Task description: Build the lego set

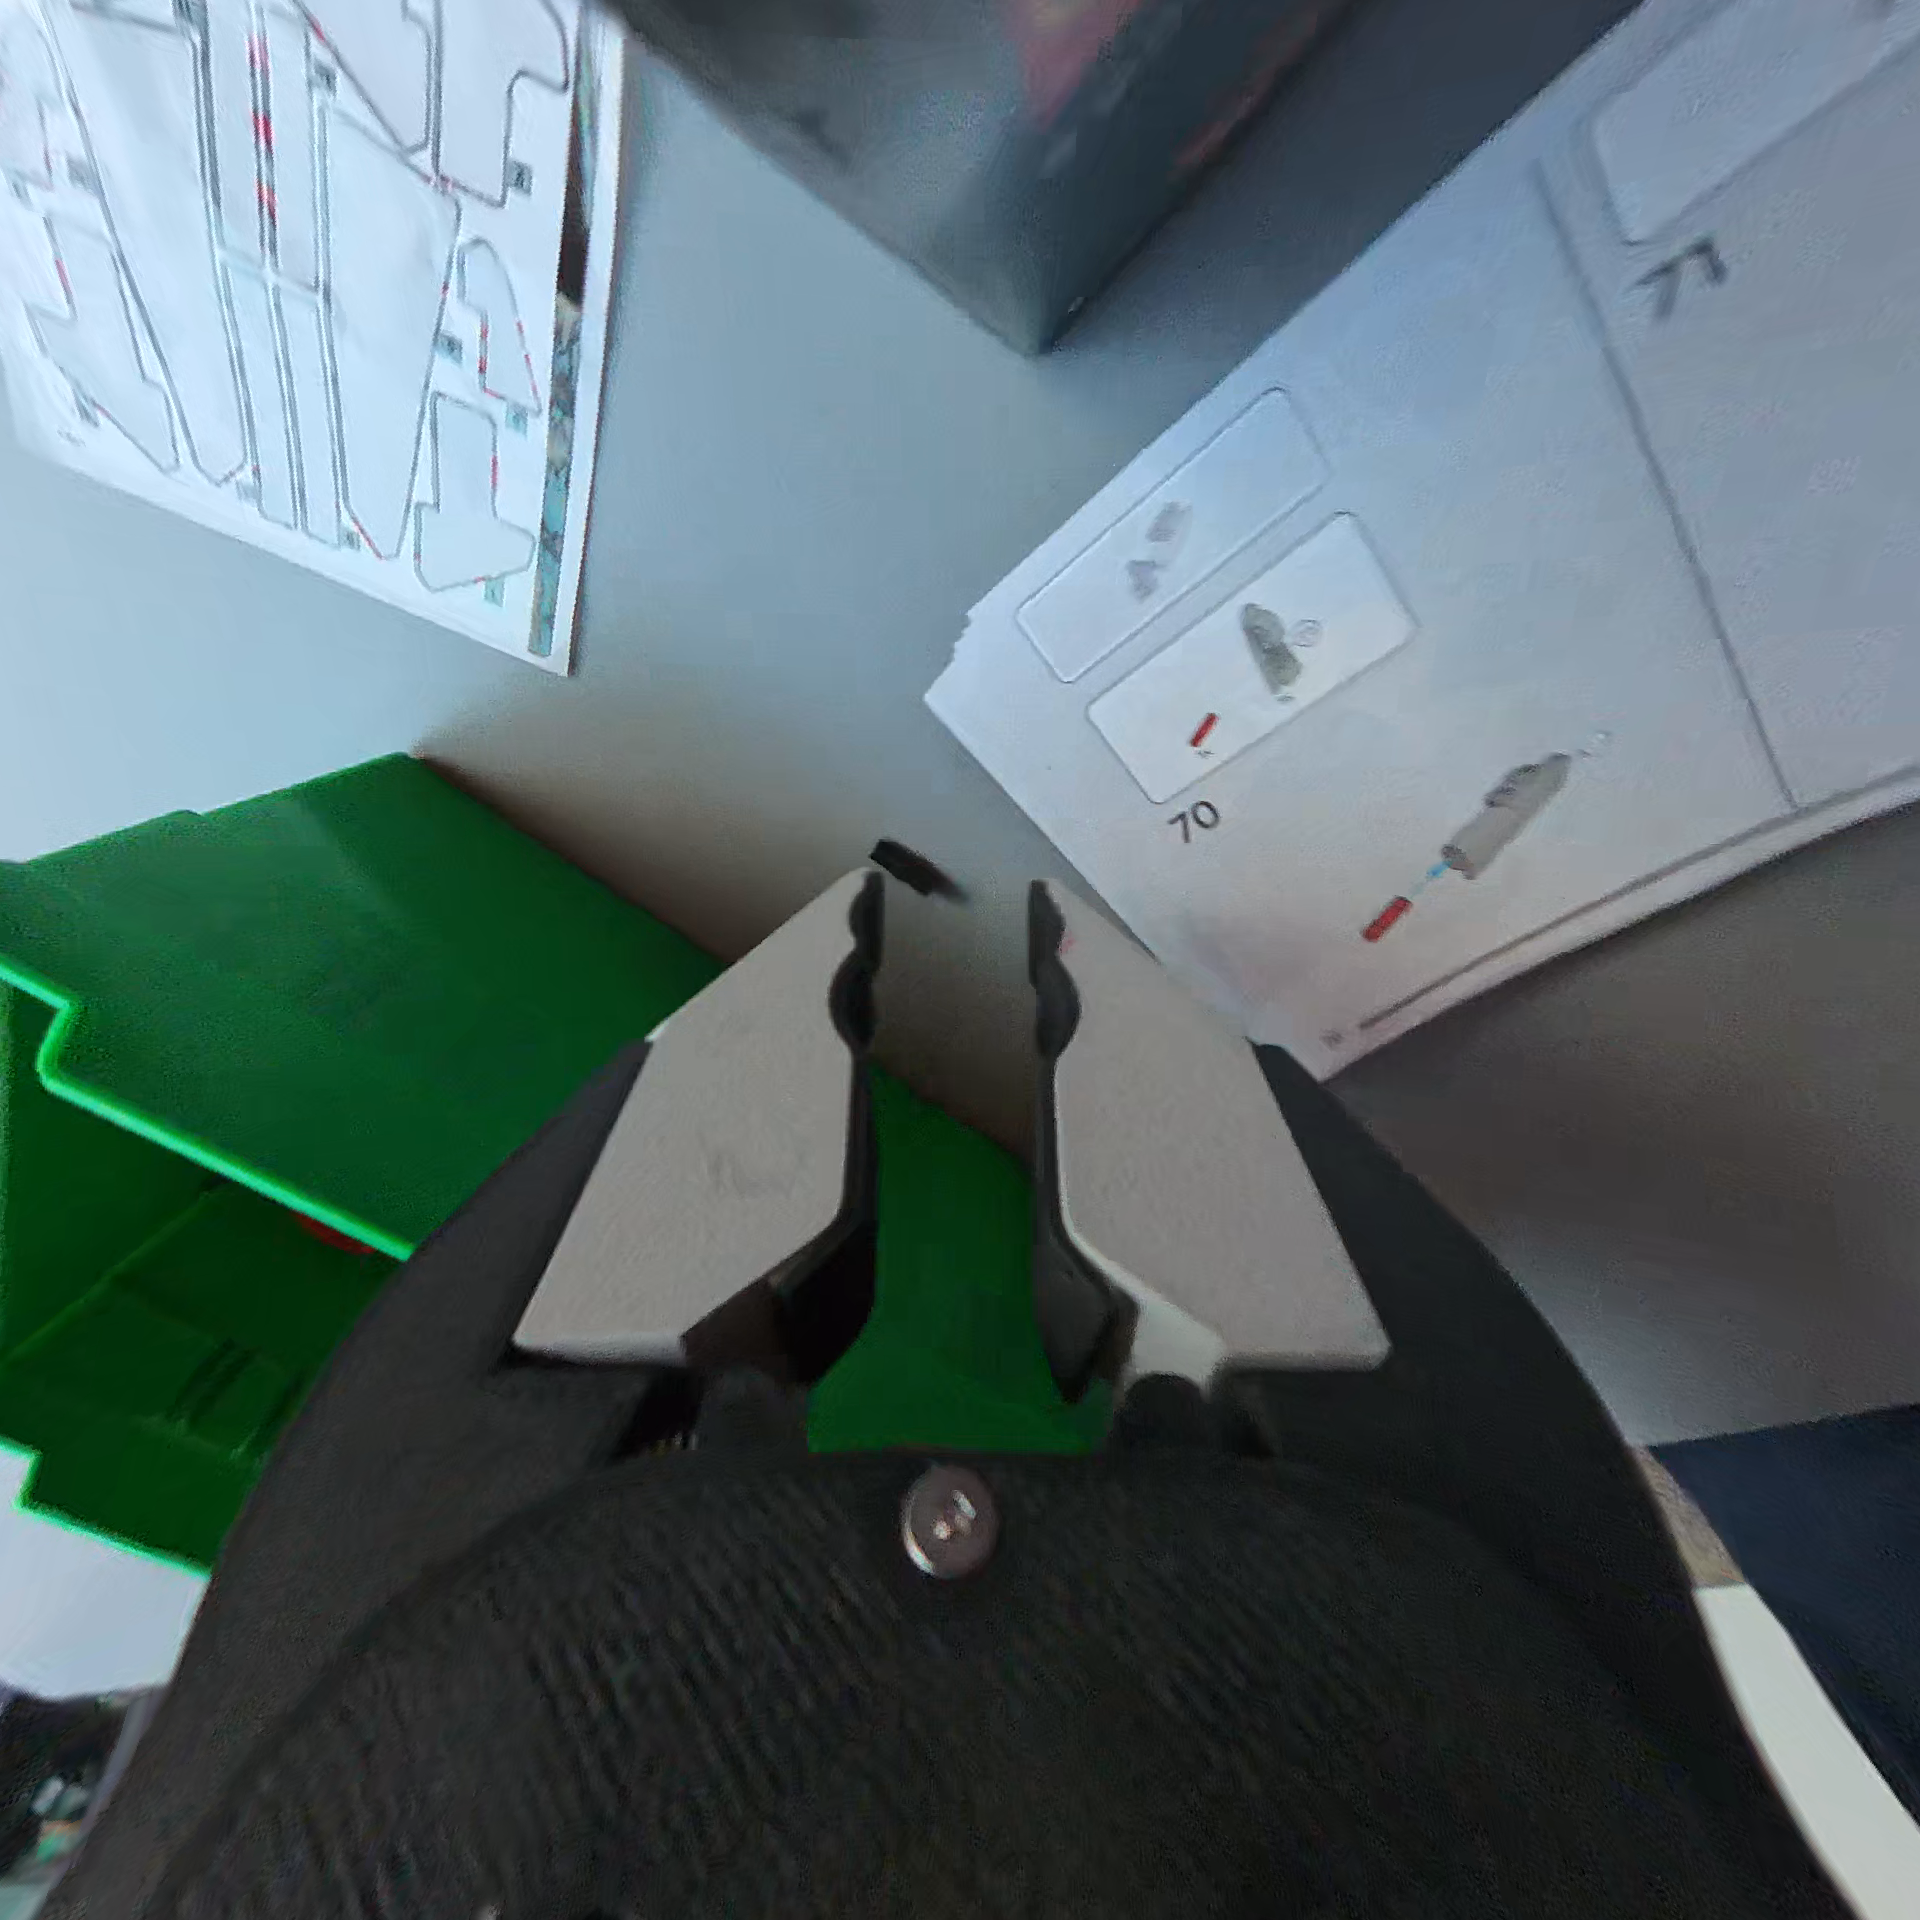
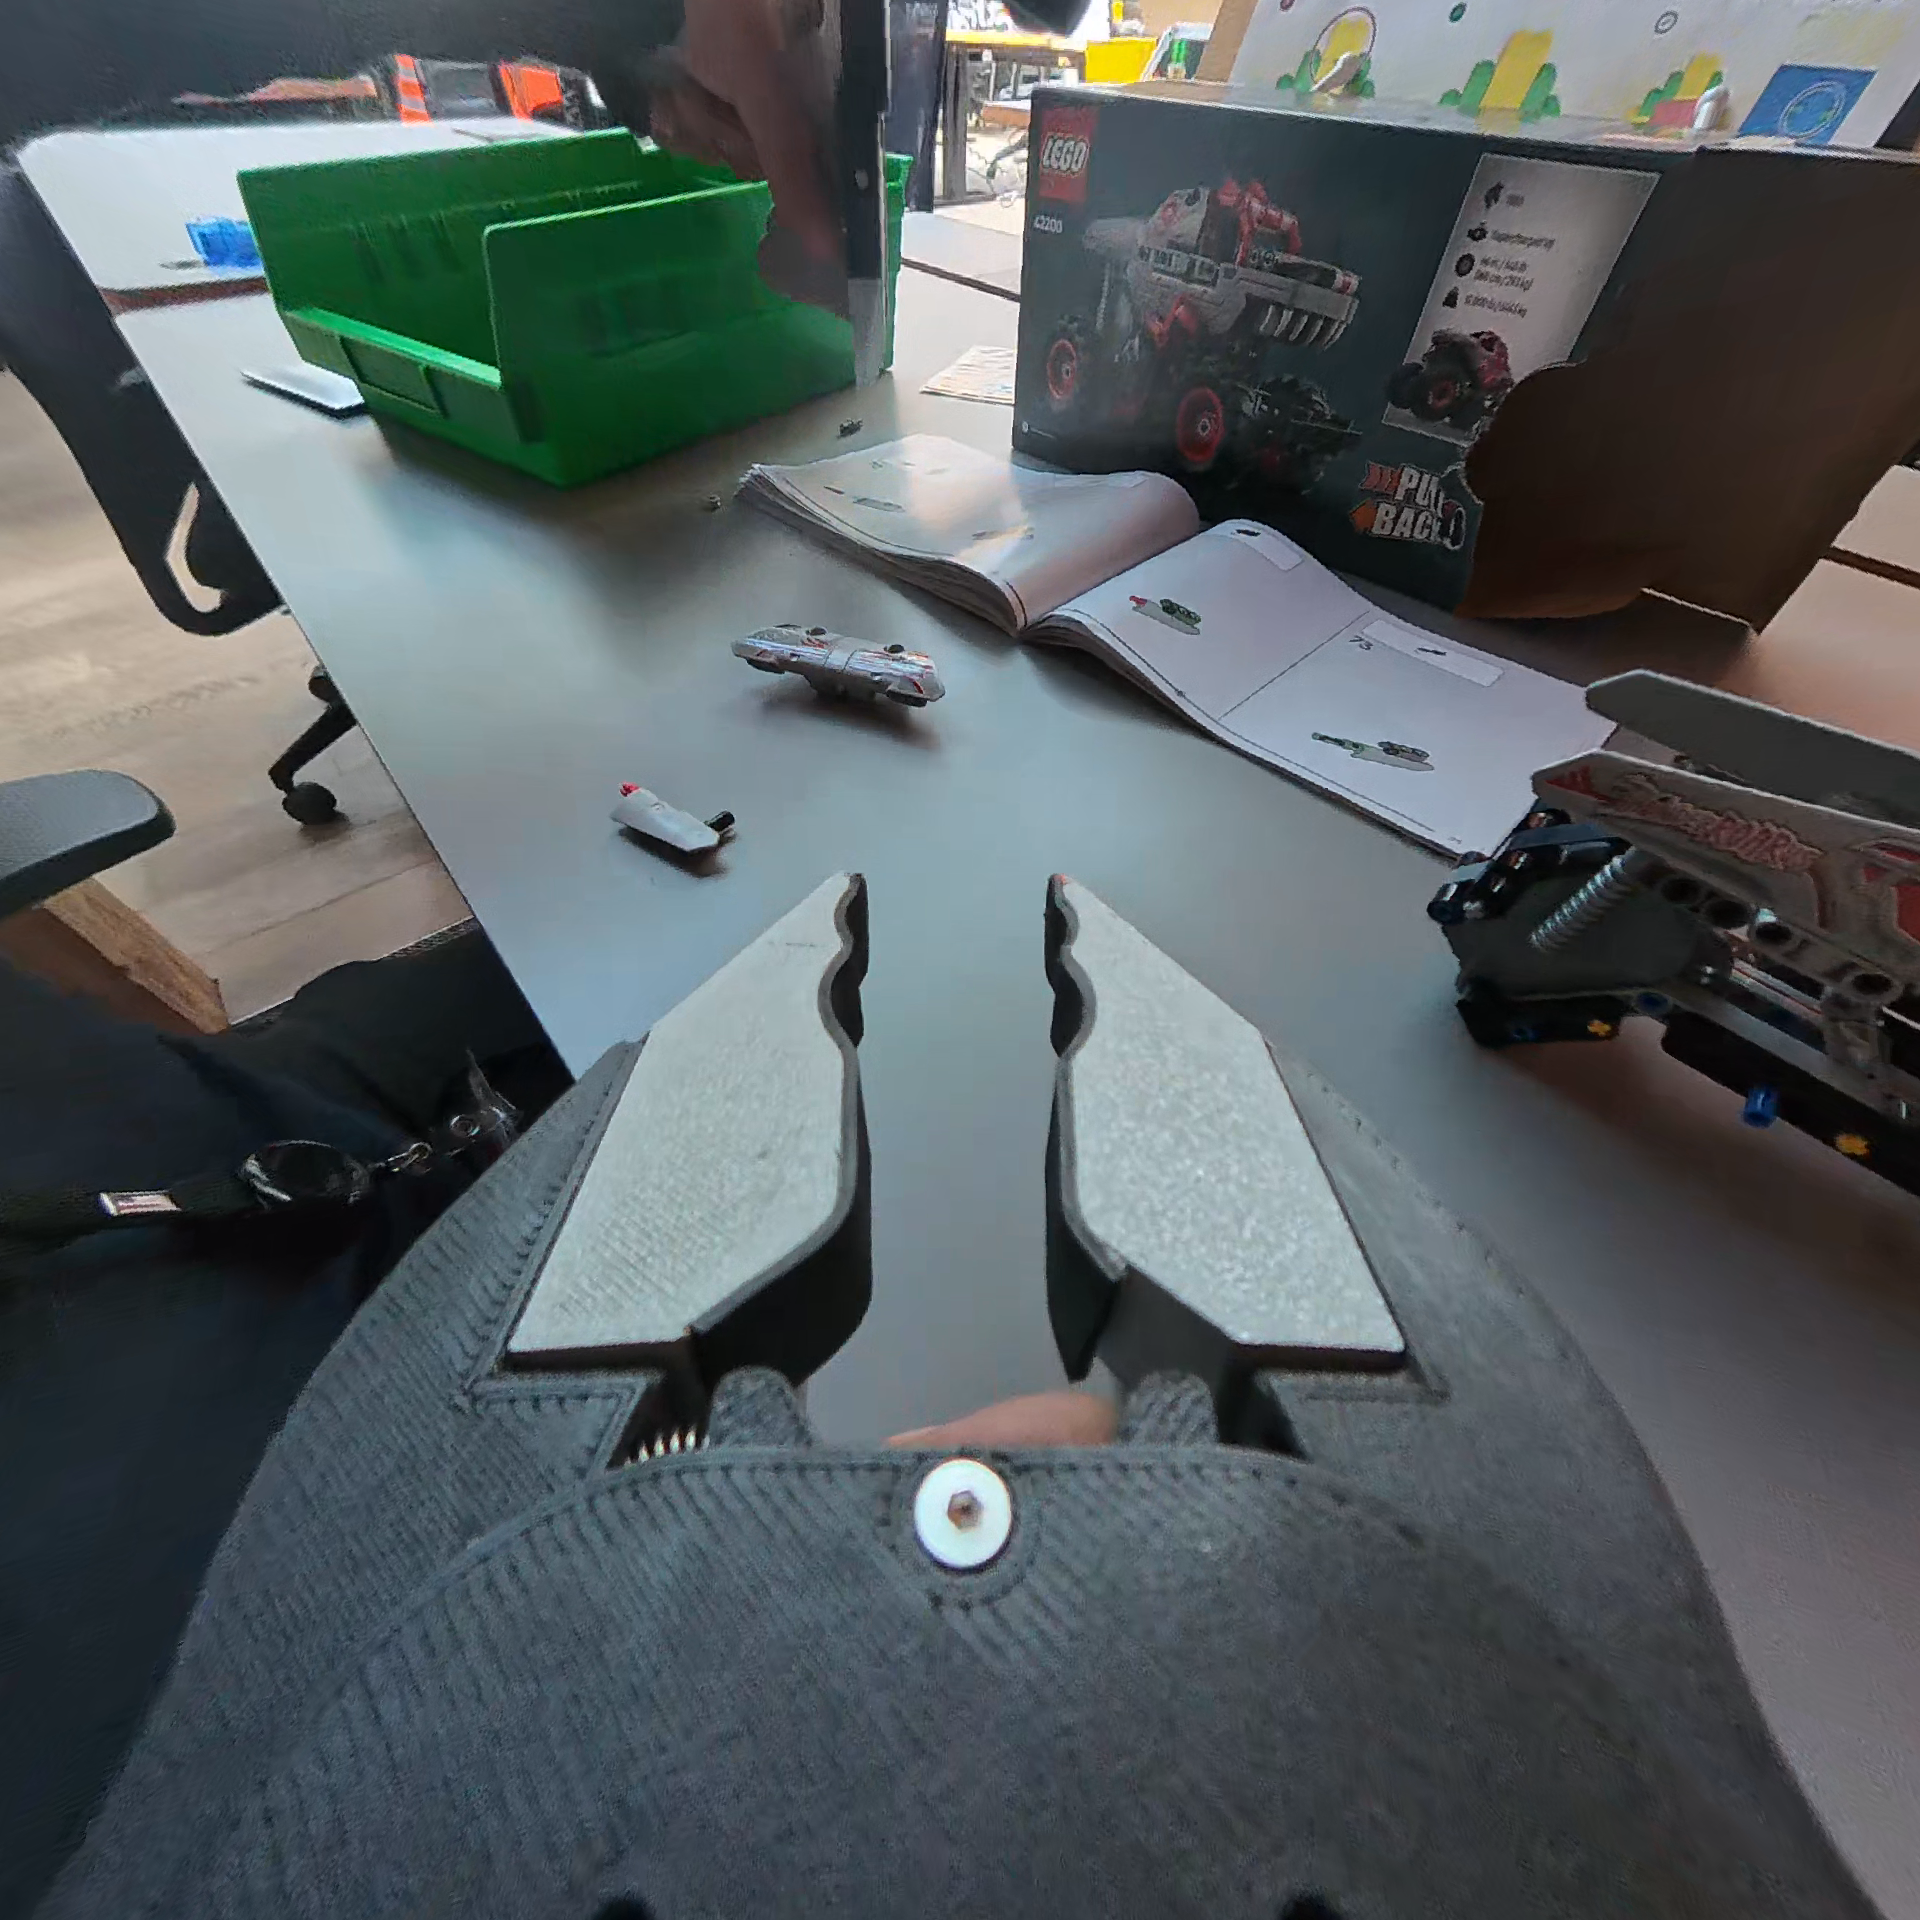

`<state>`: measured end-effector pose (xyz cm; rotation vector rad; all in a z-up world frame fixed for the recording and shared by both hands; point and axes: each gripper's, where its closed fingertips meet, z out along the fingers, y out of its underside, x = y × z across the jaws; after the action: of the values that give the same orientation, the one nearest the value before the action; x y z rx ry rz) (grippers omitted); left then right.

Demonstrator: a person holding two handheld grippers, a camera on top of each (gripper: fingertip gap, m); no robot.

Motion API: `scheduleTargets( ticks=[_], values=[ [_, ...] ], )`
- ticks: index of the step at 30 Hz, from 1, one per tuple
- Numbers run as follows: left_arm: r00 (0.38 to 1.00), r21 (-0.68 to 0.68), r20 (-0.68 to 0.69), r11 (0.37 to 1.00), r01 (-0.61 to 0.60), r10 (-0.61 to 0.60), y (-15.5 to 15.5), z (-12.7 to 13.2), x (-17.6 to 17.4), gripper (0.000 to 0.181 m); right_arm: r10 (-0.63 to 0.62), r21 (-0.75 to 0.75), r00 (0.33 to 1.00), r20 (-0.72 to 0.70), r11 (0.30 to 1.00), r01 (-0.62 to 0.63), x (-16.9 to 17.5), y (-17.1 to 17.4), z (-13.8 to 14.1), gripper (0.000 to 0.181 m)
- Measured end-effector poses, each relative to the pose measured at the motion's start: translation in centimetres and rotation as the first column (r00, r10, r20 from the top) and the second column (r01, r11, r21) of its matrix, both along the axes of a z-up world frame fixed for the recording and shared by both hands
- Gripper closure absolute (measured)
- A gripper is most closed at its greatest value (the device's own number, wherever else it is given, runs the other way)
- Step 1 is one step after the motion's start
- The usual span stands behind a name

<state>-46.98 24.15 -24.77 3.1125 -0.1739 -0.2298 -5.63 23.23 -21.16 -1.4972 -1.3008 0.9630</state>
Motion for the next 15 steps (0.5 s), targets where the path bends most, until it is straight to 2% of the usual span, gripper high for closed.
scheduleTargets(
  ticks=[4,6,9,11,15],
  values=[
    [0.996,-0.038,-0.025,0.996,-0.084,0.083,-0.2,-1.2,-1.2,0.152,0.007,0.013,1.000,0.001,1.000,-0.007,0.4,-0.4,-0.1,0.150],
    [0.992,-0.018,0.011,0.992,-0.125,0.125,0.1,-1.5,-1.2,0.154,0.016,0.012,1.000,-0.004,1.000,-0.016,0.4,-0.6,0.1,0.150],
    [0.985,-0.004,0.029,0.985,-0.171,0.171,0.0,-1.8,-1.7,0.166,0.020,0.016,1.000,-0.002,1.000,-0.020,0.5,-1.0,0.2,0.150],
    [0.976,-0.052,0.047,0.976,-0.210,0.212,-0.9,-2.0,-1.6,0.161,0.016,0.030,1.000,-0.003,0.999,-0.016,0.5,-1.0,0.5,0.149],
    [0.980,-0.026,0.025,0.980,-0.196,0.197,-1.0,-1.9,-1.6,0.161,0.021,0.040,1.000,-0.018,0.999,-0.020,0.5,-1.3,1.0,0.149]
  ],
)
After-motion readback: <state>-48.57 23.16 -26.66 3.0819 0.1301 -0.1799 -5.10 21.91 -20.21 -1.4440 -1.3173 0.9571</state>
